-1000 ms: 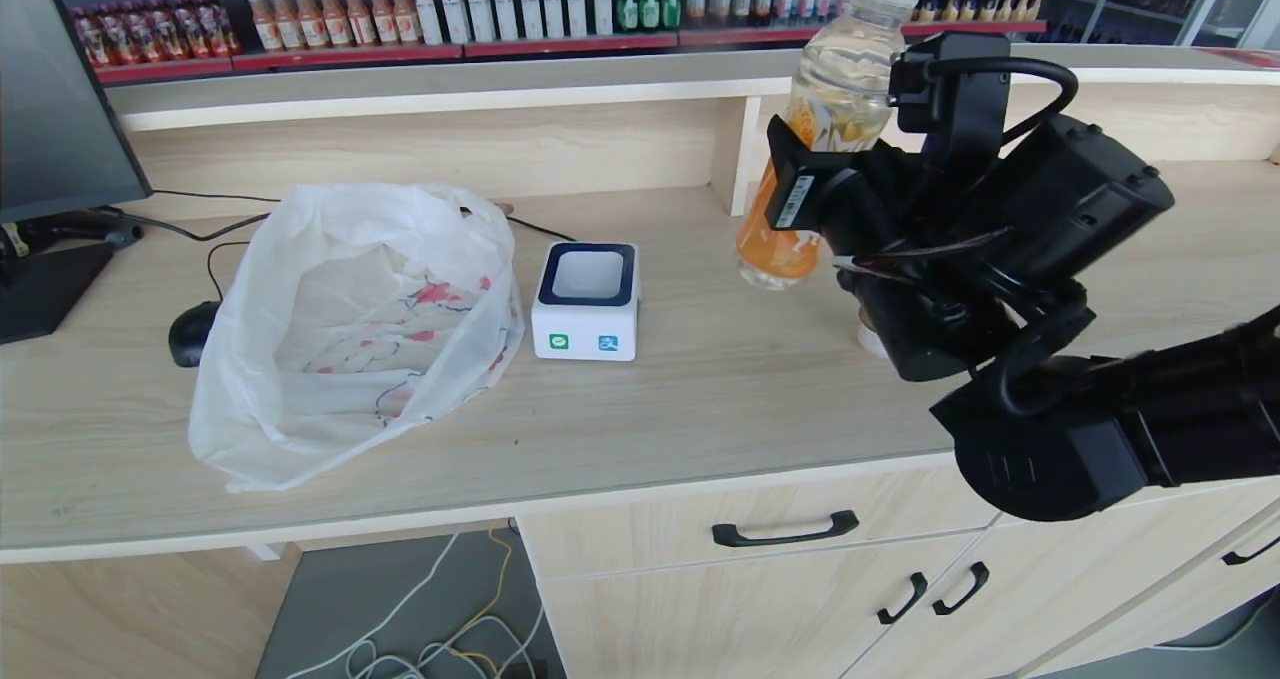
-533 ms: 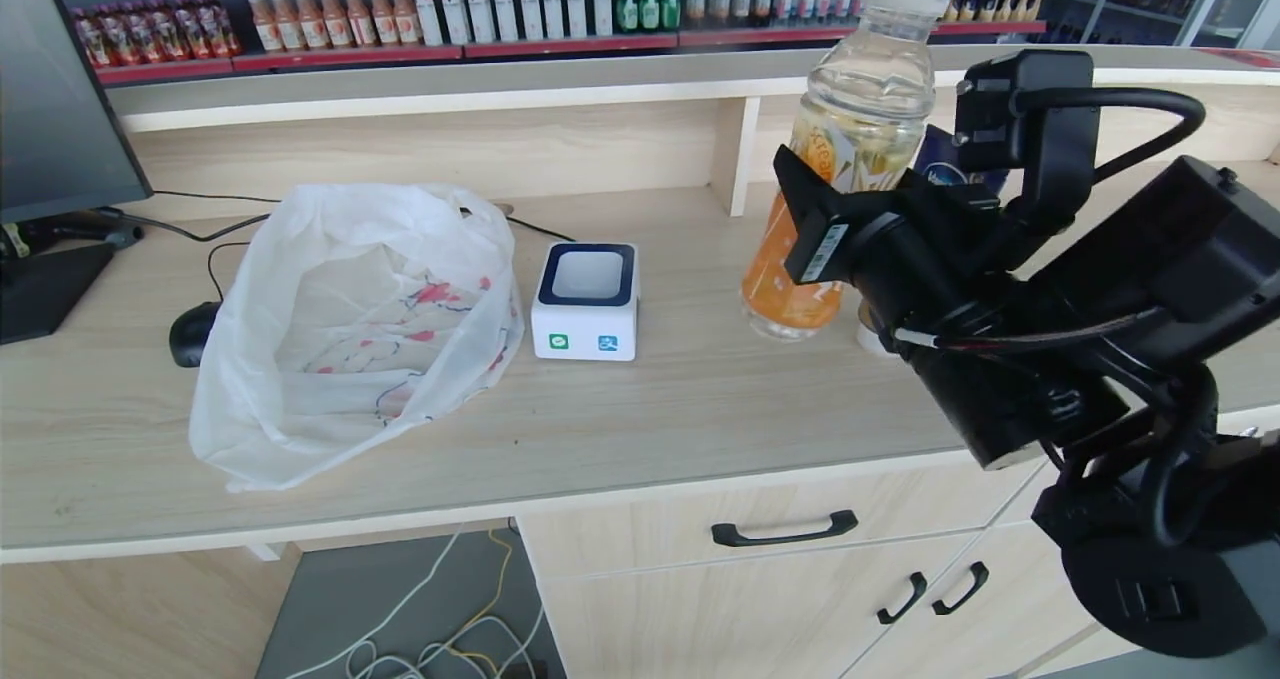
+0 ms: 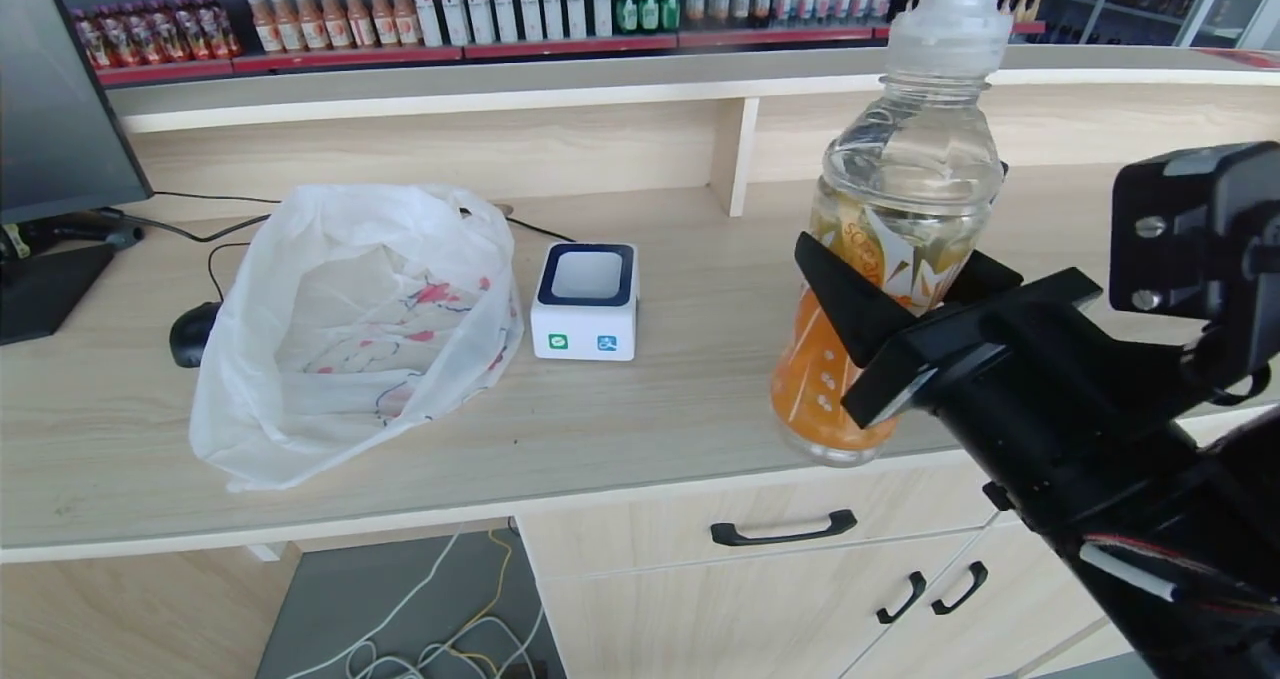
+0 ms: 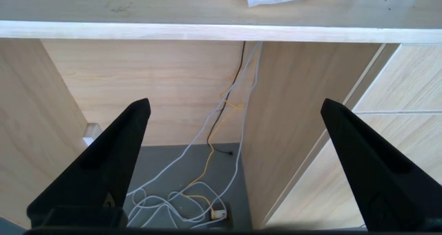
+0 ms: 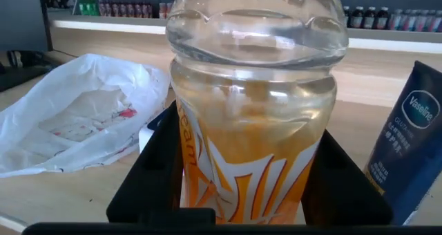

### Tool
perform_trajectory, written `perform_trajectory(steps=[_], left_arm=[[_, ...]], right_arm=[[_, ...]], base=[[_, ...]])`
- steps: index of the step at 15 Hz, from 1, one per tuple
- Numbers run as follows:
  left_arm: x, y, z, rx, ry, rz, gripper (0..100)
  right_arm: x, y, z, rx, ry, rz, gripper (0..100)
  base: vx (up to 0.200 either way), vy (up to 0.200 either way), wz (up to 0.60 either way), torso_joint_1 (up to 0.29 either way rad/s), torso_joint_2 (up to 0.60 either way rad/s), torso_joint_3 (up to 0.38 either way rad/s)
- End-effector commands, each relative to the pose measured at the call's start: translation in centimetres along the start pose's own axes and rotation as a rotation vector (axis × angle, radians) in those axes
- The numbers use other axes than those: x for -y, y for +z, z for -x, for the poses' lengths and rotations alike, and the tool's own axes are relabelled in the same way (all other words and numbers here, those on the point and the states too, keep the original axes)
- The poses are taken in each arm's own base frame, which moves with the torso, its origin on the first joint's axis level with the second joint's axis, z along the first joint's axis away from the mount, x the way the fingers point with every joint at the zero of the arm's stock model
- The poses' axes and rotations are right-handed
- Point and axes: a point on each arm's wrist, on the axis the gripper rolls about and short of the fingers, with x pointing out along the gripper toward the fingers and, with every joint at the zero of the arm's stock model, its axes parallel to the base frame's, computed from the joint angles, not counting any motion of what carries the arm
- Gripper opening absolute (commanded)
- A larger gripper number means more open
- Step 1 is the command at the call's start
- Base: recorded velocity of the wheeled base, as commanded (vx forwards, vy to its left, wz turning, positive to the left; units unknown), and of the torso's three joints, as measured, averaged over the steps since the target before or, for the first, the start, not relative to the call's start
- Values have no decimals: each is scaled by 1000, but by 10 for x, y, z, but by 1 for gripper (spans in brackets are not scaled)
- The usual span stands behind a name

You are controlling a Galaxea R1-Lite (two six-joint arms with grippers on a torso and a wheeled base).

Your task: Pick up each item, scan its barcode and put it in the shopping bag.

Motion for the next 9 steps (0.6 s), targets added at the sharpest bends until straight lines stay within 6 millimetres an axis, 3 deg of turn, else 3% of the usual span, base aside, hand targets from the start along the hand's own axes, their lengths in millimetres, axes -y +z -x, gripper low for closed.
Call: perform_trajectory(steps=[1, 4, 9], left_arm=[[0, 0, 0, 1, 1, 0, 100], [0, 0, 0, 0, 1, 0, 100], [0, 0, 0, 1, -1, 0, 100]], right_arm=[[4, -7, 22, -38, 28, 22, 0], [7, -9, 38, -60, 55, 72, 0], [-8, 4, 36, -10, 100, 72, 0]], base=[[0, 0, 0, 0, 0, 0], [0, 0, 0, 0, 0, 0], [0, 0, 0, 0, 0, 0]])
